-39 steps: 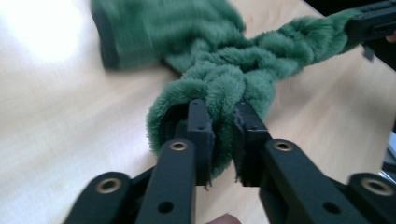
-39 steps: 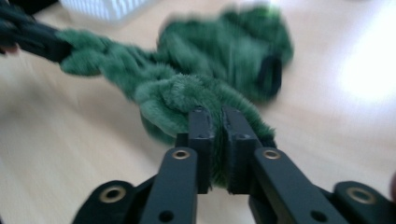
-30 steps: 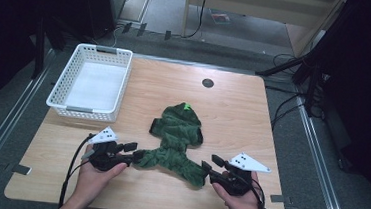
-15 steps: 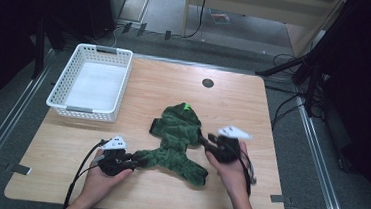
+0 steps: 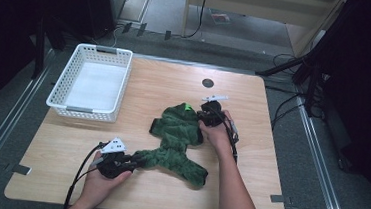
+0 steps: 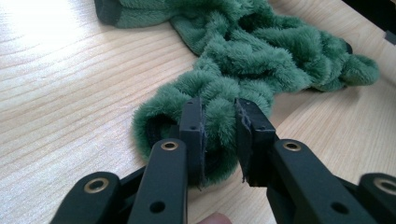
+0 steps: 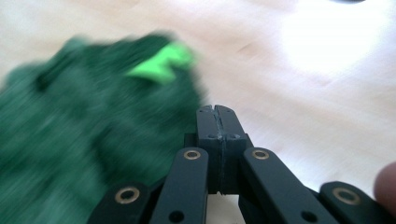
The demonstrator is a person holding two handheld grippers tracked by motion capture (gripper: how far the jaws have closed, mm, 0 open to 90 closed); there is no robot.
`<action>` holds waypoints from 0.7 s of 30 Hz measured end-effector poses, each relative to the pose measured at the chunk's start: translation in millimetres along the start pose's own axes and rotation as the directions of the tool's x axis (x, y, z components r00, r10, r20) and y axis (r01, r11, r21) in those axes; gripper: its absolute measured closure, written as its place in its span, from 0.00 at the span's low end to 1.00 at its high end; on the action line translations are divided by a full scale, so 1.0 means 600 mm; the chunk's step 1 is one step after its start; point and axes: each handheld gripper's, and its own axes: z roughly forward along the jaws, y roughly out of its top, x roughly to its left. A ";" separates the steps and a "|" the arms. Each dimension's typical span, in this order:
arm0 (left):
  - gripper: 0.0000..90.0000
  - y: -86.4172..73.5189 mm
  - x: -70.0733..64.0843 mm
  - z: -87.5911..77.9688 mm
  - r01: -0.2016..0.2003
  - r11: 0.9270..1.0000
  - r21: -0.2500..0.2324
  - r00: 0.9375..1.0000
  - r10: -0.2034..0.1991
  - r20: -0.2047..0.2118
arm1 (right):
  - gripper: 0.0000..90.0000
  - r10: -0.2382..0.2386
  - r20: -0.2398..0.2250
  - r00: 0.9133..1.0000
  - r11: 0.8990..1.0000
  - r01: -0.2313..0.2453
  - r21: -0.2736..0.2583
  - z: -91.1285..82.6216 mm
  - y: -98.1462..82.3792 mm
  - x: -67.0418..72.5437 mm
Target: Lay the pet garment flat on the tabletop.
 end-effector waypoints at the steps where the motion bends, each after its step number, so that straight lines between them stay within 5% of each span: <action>1: 0.83 0.000 0.000 0.000 -0.002 1.000 0.001 1.000 0.002 -0.002 | 1.00 0.013 0.025 1.000 1.000 -0.012 -0.015 0.005 0.008 -0.007; 5: 0.82 0.001 -0.001 0.002 0.003 1.000 -0.002 1.000 -0.003 -0.007 | 1.00 0.091 0.040 0.995 0.994 -0.088 -0.068 0.007 0.021 -0.024; 6: 0.82 0.001 -0.001 0.002 0.006 1.000 -0.004 1.000 -0.006 -0.004 | 0.94 0.138 -0.003 0.990 0.987 -0.137 -0.083 -0.001 0.021 -0.028; 8: 0.81 0.001 0.000 0.001 0.004 1.000 -0.007 1.000 -0.004 0.000 | 0.79 0.185 -0.162 0.969 0.974 -0.202 -0.100 -0.023 0.014 -0.029; 10: 0.80 0.001 0.000 0.001 0.003 1.000 -0.006 1.000 -0.003 0.002 | 0.68 0.141 -0.196 0.970 0.983 -0.160 -0.086 -0.037 0.000 -0.019; 12: 0.80 0.001 0.000 0.002 0.007 1.000 -0.006 1.000 -0.007 0.001 | 0.63 0.068 -0.155 0.985 0.996 -0.076 -0.048 -0.038 -0.020 -0.006; 13: 0.81 0.001 0.000 0.002 0.006 1.000 -0.007 1.000 -0.006 -0.003 | 0.68 0.034 -0.073 0.997 0.999 -0.036 -0.031 -0.033 -0.032 0.000; 18: 0.82 0.000 0.000 0.000 0.007 1.000 -0.013 1.000 -0.007 -0.007 | 0.96 0.020 0.000 1.000 0.999 -0.020 -0.042 -0.016 -0.041 -0.006; 21: 0.84 0.000 0.001 0.000 0.026 0.999 -0.028 1.000 -0.026 -0.005 | 1.00 0.037 0.034 0.999 0.996 -0.034 -0.079 -0.008 -0.023 -0.011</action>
